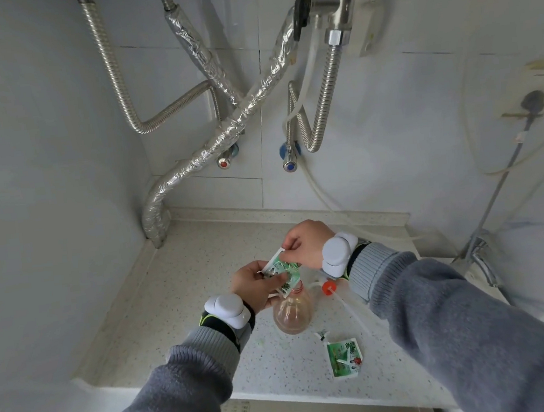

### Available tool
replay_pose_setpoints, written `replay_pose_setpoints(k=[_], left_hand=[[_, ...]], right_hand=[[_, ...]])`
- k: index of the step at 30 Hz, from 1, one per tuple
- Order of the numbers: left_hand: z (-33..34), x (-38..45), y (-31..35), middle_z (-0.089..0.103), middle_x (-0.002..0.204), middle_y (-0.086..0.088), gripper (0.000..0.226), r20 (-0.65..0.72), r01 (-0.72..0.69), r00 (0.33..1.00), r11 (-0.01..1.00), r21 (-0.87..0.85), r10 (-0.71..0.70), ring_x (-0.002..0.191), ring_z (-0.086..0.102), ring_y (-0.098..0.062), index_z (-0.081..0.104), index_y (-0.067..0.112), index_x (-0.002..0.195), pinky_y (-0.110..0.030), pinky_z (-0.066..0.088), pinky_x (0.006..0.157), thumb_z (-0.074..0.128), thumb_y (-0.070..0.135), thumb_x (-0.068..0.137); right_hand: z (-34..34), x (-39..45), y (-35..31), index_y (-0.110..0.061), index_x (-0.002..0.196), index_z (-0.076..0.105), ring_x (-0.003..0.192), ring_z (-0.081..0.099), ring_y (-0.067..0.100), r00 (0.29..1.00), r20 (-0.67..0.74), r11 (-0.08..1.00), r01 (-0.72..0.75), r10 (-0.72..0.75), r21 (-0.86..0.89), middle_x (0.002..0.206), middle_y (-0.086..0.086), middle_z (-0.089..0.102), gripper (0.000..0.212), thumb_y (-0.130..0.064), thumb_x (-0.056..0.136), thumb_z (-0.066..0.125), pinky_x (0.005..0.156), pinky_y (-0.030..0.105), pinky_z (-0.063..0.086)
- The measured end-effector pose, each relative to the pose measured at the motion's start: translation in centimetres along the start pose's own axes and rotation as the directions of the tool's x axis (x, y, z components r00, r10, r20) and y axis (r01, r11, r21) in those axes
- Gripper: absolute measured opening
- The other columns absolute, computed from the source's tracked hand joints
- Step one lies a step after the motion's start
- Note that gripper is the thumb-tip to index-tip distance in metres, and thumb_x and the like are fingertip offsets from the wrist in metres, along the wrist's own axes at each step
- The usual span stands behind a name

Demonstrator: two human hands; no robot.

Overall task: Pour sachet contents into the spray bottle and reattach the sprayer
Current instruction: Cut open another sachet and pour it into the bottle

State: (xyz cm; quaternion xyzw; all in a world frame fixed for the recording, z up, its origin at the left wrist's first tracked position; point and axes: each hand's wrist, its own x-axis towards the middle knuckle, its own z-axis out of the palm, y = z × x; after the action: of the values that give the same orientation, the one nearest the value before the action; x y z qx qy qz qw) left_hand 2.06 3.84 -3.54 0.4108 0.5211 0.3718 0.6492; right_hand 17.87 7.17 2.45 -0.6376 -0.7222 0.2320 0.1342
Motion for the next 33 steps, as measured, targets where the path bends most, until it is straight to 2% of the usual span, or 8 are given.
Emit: replay_pose_setpoints(k=[4,9,12,17,22,27,33], left_hand=[[0.3,0.3,-0.2,0.072,0.078,-0.01,0.017,-0.028,-0.003,1.0,0.999,0.033,0.004,0.059,0.068,-0.016,0.064,0.007,0.088,-0.025,0.054,0.05,0.077,0.003,0.078],[0.3,0.7,-0.2,0.072,0.076,-0.009,0.016,-0.039,-0.018,0.999,0.999,0.035,0.019,0.055,0.068,-0.013,0.063,0.005,0.092,-0.024,0.053,0.047,0.074,0.003,0.08],[0.1,1.0,-0.2,0.071,0.077,-0.008,0.017,-0.043,-0.027,0.999,0.999,0.047,0.029,0.055,0.068,-0.011,0.063,0.006,0.093,-0.023,0.052,0.046,0.074,0.002,0.08],[-0.2,1.4,-0.4,0.072,0.078,-0.007,0.026,-0.051,-0.048,0.997,0.997,0.067,0.052,0.057,0.068,-0.012,0.061,0.005,0.101,-0.022,0.051,0.048,0.074,0.0,0.079],[-0.3,1.4,-0.7,0.073,0.092,-0.011,0.043,-0.055,-0.121,0.99,0.983,0.137,0.13,0.073,0.07,-0.022,0.061,0.015,0.105,-0.031,0.057,0.058,0.083,0.004,0.07],[-0.2,1.3,-0.6,0.07,0.095,-0.005,0.058,-0.037,-0.183,0.98,0.959,0.215,0.195,0.076,0.069,-0.017,0.058,0.023,0.114,-0.021,0.053,0.055,0.086,0.007,0.065],[0.0,1.3,-0.4,0.069,0.094,0.002,0.058,-0.005,-0.233,0.969,0.927,0.295,0.245,0.077,0.069,-0.013,0.057,0.025,0.114,-0.017,0.052,0.055,0.085,0.008,0.066]], right_hand=[[0.8,0.0,1.1,-0.022,0.089,0.077,0.077,0.068,0.005,1.0,-0.009,0.999,-0.024,0.025,0.037,0.085,-0.007,0.075,0.015,-0.031,0.077,0.077,0.074,0.018,0.052],[1.2,0.1,1.6,-0.023,0.091,0.076,0.065,0.061,-0.004,0.999,-0.022,0.998,-0.027,0.028,0.063,0.085,-0.008,0.075,0.016,-0.034,0.079,0.075,0.061,0.011,0.043],[1.4,0.1,1.8,-0.023,0.092,0.075,0.056,0.058,-0.006,0.999,-0.029,0.995,-0.034,0.037,0.096,0.083,-0.007,0.075,0.017,-0.034,0.081,0.074,0.056,0.011,0.043],[1.8,0.0,2.1,-0.023,0.092,0.075,0.053,0.059,-0.006,0.998,-0.052,0.99,-0.04,0.047,0.133,0.082,-0.007,0.075,0.016,-0.035,0.082,0.073,0.056,0.011,0.045],[2.6,0.0,2.2,-0.024,0.088,0.075,0.052,0.062,-0.005,0.993,-0.093,0.981,-0.054,0.072,0.184,0.077,-0.008,0.075,0.013,-0.034,0.081,0.074,0.059,0.014,0.05],[2.8,-0.1,2.4,-0.026,0.086,0.075,0.059,0.068,0.002,0.99,-0.108,0.971,-0.067,0.094,0.227,0.074,-0.009,0.075,0.01,-0.035,0.082,0.074,0.068,0.026,0.06],[3.0,-0.8,2.8,-0.027,0.084,0.071,0.058,0.072,0.01,0.986,-0.121,0.944,-0.069,0.114,0.323,0.075,-0.007,0.075,0.005,-0.03,0.082,0.074,0.061,0.033,0.062]])
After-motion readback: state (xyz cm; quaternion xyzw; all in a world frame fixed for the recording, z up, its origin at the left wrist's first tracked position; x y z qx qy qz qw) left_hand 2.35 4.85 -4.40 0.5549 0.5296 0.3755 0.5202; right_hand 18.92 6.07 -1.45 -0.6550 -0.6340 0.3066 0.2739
